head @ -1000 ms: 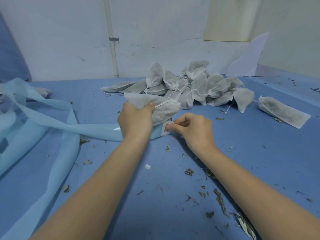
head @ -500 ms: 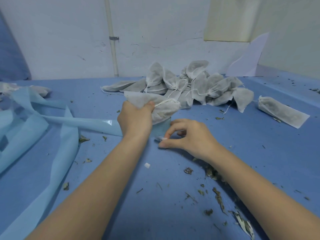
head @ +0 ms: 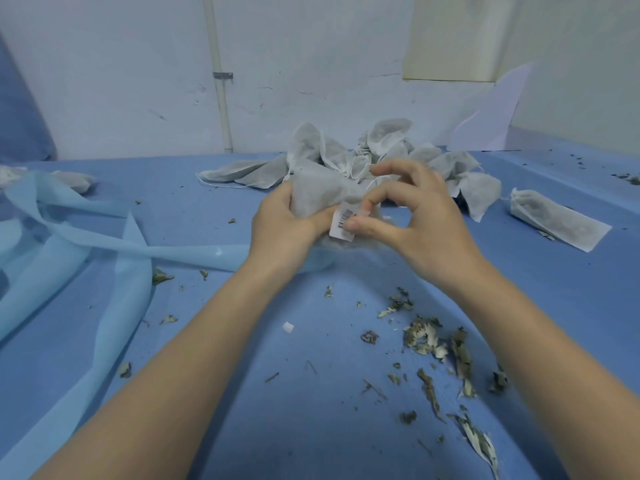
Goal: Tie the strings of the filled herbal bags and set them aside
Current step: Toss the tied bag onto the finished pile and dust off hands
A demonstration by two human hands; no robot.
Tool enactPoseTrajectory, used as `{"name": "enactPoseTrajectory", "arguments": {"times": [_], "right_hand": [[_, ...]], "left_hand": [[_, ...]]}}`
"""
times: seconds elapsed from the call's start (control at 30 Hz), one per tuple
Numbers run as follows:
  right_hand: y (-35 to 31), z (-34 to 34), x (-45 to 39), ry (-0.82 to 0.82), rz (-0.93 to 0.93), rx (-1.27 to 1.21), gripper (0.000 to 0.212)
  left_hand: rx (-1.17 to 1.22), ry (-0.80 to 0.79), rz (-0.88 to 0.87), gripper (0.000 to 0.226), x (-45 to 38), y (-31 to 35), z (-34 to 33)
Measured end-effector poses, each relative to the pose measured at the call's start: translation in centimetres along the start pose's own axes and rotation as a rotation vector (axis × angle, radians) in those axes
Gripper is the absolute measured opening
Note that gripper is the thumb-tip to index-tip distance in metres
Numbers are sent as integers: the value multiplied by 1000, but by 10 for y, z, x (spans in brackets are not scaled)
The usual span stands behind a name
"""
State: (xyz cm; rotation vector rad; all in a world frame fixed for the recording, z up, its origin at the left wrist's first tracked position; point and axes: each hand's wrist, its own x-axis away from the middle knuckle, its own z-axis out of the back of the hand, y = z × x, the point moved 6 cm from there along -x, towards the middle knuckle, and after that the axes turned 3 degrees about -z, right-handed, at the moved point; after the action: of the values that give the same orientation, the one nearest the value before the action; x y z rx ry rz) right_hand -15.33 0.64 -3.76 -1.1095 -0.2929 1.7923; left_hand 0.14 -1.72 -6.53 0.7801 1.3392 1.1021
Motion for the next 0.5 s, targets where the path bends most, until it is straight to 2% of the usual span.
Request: {"name": "enactPoseTrajectory", "arguments": {"times": [0.13, 0.33, 0.4, 0.5], "right_hand": [[4, 3, -2, -7, -2, 35, 17], [9, 5, -3, 13, -22, -35, 21], [13, 5, -3, 32, -50, -70, 24], [19, 5, -3, 12, -100, -201, 45]], "left_hand": [[76, -92, 14, 45, 3, 3, -9], [256, -231, 65, 18, 4, 2, -15], [276, -258, 64, 24, 5, 3, -16], [206, -248, 29, 46, 6, 5, -17]]}}
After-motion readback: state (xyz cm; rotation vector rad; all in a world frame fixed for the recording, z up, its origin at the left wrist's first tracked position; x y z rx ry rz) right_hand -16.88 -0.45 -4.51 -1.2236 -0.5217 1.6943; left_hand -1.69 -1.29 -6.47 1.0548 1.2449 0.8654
